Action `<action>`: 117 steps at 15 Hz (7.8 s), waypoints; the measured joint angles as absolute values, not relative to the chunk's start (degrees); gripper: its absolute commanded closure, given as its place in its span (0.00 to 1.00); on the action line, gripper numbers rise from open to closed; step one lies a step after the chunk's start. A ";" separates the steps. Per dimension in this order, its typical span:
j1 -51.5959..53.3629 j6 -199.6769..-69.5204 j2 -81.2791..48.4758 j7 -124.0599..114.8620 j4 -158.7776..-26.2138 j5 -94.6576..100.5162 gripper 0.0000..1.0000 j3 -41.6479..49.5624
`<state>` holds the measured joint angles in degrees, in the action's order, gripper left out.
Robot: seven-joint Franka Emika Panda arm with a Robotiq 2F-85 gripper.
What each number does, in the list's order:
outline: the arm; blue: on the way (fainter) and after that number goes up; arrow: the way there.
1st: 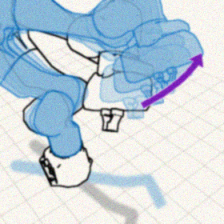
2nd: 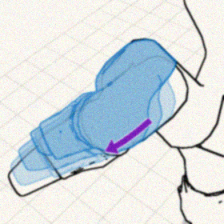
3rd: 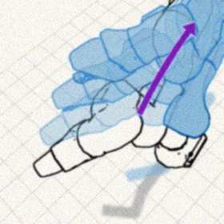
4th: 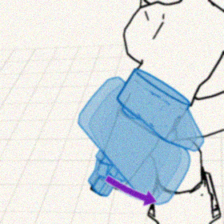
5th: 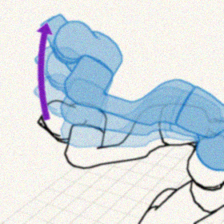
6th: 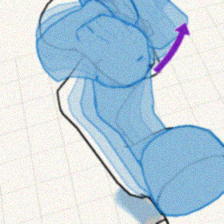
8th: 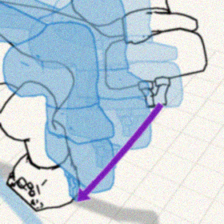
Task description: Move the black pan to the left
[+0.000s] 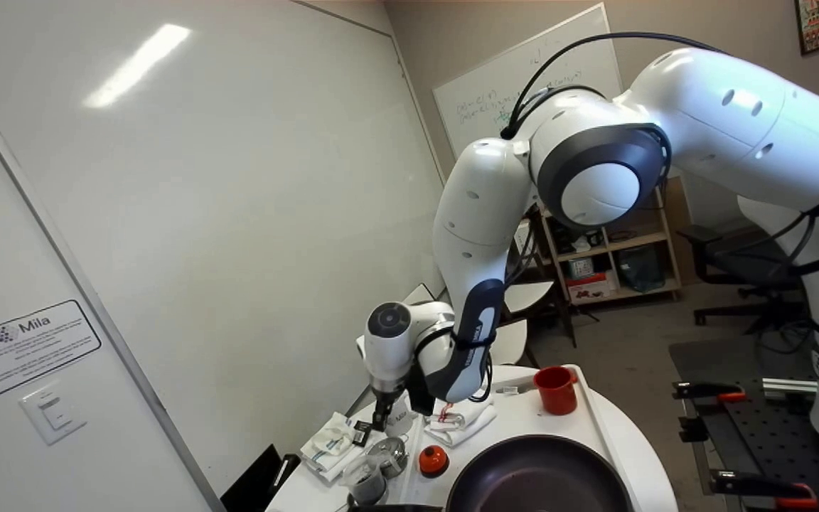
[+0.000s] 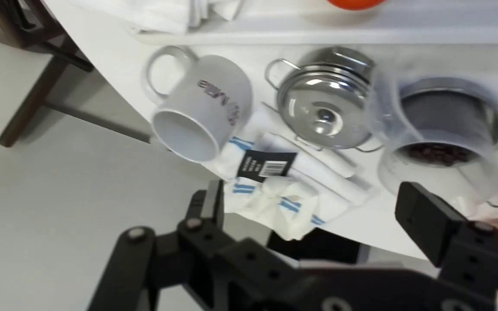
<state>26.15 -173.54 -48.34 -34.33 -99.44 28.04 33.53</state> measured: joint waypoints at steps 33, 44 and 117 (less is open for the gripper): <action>76.20 -153.28 -28.34 -1.54 -137.50 2.33 0.00 92.06; 84.47 -149.97 -12.54 13.51 -138.12 1.27 0.00 98.00; -2.99 -140.04 -46.47 19.87 -91.87 -8.67 0.00 5.32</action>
<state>-2.99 -140.04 -46.47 19.87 -91.87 -8.67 5.32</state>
